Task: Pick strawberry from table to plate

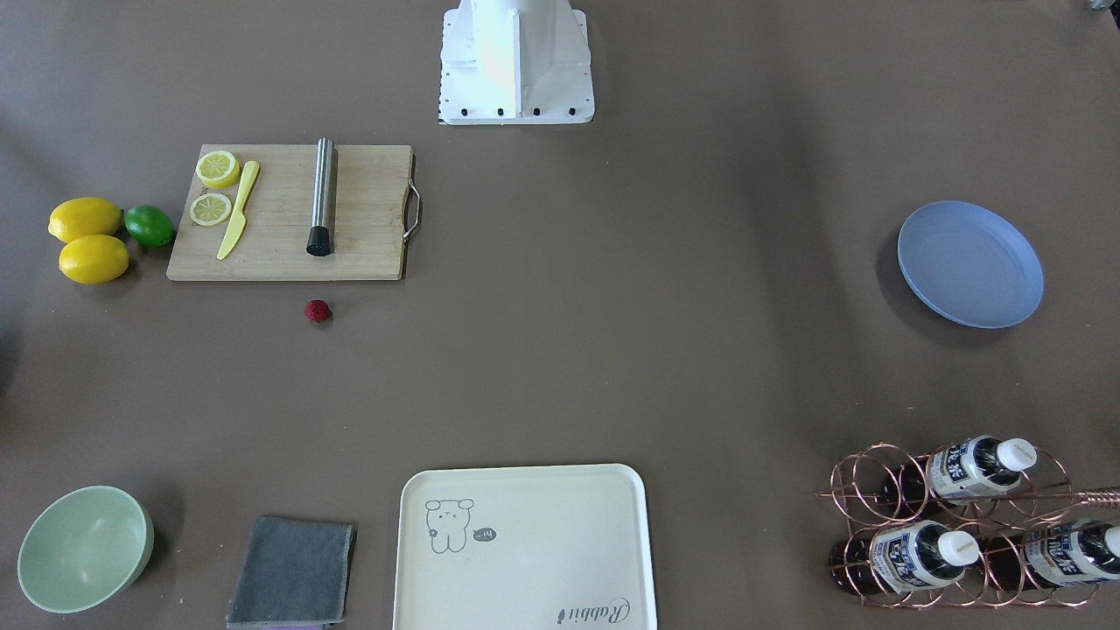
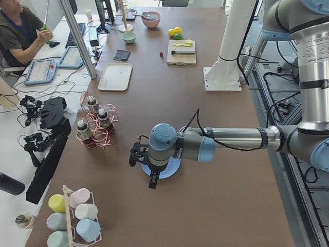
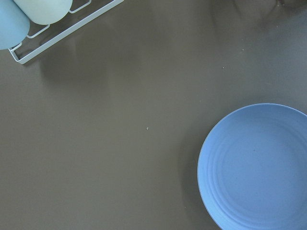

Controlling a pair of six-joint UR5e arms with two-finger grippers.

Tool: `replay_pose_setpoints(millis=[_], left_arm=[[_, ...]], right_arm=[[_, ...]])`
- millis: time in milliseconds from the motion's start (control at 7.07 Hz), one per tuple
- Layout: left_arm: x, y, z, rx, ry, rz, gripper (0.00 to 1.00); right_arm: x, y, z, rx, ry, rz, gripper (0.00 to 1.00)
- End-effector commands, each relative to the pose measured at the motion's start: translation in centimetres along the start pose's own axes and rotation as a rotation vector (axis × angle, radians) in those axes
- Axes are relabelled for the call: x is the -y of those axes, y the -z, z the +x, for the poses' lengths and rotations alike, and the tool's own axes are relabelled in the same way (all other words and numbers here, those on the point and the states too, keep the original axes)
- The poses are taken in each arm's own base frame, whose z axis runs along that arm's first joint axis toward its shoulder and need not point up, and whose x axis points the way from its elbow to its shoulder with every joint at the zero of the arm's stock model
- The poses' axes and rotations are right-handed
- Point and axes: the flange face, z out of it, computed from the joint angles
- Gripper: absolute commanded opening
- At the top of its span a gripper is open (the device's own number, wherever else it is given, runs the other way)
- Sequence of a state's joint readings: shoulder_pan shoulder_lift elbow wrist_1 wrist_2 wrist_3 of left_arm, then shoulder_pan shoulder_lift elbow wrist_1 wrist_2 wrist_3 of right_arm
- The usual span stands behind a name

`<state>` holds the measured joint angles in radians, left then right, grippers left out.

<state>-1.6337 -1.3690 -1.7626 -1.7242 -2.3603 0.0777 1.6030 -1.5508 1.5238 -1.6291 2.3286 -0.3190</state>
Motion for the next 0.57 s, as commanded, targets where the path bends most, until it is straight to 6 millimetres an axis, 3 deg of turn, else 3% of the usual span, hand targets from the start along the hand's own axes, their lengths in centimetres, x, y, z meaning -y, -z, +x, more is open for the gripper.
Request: replay_pose_setpoints(millis=[0, 425], left_arm=[[0.09, 0.07, 0.16, -0.001, 0.001, 0.001, 0.98], [-0.55, -0.22, -0.10, 0.001, -0.005, 0.004, 0.98]], right_arm=[[0.02, 0.04, -0.04, -0.001, 0.002, 0.002, 1.00], [0.16, 0.21, -0.16, -0.002, 0.003, 0.005, 1.00]])
